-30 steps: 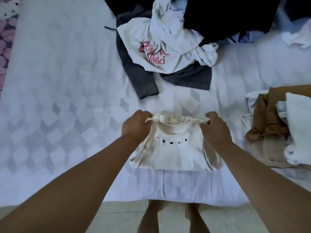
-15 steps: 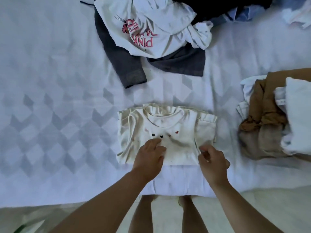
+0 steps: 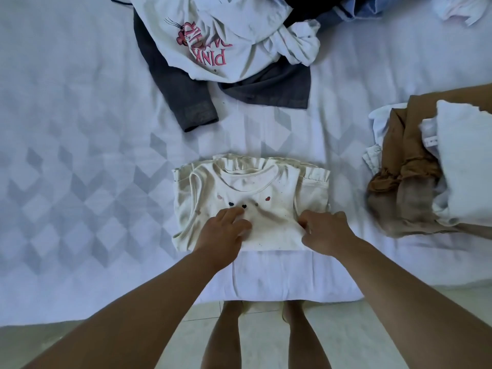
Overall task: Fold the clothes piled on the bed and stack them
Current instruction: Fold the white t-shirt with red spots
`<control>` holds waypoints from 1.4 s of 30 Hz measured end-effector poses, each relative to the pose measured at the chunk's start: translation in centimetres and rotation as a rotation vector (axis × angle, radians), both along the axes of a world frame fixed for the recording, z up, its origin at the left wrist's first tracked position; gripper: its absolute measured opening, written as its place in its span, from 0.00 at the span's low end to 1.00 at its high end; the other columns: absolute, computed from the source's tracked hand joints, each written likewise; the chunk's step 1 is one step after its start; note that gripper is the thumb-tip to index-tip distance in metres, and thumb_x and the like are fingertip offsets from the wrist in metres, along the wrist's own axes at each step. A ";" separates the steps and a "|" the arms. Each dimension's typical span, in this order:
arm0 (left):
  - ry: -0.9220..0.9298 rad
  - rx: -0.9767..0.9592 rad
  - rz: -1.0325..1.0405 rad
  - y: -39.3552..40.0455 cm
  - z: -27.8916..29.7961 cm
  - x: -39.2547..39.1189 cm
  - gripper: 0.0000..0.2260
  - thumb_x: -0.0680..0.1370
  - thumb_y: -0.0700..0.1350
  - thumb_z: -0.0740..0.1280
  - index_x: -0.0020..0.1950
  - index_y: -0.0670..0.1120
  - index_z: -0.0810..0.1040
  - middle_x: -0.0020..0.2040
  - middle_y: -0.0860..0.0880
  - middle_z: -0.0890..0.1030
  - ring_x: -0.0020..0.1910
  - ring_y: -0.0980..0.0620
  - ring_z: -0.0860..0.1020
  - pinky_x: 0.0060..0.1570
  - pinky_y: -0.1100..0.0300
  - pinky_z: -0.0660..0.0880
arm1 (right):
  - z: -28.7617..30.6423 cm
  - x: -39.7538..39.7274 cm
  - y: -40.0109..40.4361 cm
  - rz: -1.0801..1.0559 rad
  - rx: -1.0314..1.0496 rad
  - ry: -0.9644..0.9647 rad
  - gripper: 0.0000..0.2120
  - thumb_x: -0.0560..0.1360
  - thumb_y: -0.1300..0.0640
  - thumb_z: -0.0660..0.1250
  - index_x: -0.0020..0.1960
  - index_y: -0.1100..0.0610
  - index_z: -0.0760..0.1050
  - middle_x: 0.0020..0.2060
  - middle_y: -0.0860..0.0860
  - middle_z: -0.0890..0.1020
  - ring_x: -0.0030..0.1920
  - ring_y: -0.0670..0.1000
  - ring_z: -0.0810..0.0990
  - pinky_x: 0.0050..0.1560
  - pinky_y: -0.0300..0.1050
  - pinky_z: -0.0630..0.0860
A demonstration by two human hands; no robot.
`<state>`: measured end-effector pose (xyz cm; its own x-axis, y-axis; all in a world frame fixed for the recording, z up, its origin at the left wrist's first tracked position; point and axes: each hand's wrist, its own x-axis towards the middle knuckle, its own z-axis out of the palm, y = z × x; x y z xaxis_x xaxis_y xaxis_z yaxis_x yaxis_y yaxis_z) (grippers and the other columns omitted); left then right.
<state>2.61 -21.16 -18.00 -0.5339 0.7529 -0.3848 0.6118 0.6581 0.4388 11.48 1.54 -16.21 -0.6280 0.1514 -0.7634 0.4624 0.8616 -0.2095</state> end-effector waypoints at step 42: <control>0.053 -0.283 -0.019 2.6 -0.9 -1.8 0.35 0.74 0.57 0.64 0.76 0.55 0.50 0.78 0.50 0.37 0.76 0.53 0.37 0.74 0.52 0.39 | -0.3 -1.2 -2.6 -0.996 -0.392 0.207 0.21 0.65 0.69 0.66 0.56 0.59 0.72 0.43 0.55 0.81 0.39 0.57 0.81 0.38 0.47 0.77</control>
